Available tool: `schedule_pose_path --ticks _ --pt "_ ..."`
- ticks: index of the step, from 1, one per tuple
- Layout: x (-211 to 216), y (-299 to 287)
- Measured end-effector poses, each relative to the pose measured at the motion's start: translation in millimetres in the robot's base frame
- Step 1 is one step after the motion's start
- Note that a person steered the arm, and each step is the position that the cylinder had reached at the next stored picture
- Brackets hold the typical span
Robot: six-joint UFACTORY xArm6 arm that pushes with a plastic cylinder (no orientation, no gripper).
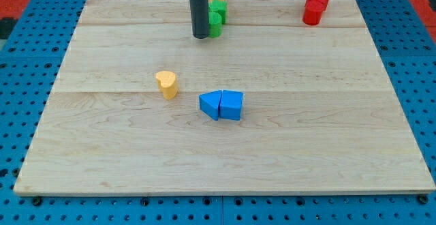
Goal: Slide the blue cube to the center
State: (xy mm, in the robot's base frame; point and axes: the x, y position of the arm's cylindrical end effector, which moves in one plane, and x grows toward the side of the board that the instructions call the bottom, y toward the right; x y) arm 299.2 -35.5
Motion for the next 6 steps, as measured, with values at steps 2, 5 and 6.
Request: schedule_pose_path --ticks 2,5,6 --pt "-4.0 -3.1" --pt "29.0 -4.3" --pt "29.0 -4.2"
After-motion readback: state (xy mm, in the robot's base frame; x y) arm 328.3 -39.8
